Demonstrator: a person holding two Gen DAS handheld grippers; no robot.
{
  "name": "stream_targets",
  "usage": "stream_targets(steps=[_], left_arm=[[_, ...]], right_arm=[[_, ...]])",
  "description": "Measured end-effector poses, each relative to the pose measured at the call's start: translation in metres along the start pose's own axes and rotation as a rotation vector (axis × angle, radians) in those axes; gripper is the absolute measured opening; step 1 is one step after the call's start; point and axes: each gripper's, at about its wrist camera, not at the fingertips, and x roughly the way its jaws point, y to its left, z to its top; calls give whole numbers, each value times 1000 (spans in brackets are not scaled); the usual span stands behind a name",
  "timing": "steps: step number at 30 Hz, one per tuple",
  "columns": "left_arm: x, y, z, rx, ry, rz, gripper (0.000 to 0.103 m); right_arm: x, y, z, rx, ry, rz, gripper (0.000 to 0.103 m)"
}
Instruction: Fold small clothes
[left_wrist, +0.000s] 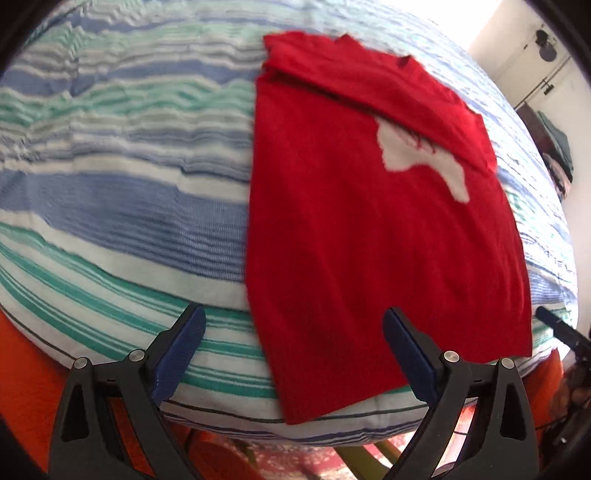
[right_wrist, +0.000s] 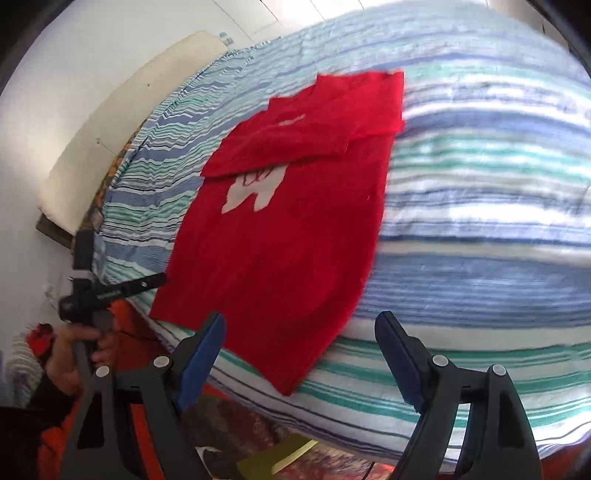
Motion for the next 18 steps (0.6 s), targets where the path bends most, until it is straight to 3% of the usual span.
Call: stream_targets(steps=[4,5,6,7,8,9,10,13,16,18], left_arm=[[3,2,-2,-7,11,-52,95],[3,1,-3,0,26,-76,88],[2,0,-4,5,42,-100,63],[3,-2,-6,14,65,-118,47],[6,-3,-9,25,93,-126,15],[9,-4,-12,30,118,-154,6],[9,-4,-13,24,124,-171,6],[-10,3,-10,-37,101,-265,5],[-39,8,11,-103,41,-400,5],[-50,7,40,-131,-3,-466,5]], right_arm=[[33,-5,-11,37,103,63,83],[37,-3,-12,30,118,70,83],[40,1,-13,21,129,83,79],[42,4,-13,18,142,107,75],[45,5,-13,22,155,123,56],[50,6,-13,30,184,123,24],[57,6,-15,33,221,102,7],[55,10,-16,32,247,90,5],[26,8,-3,102,154,143,5],[7,5,17,138,74,155,5]])
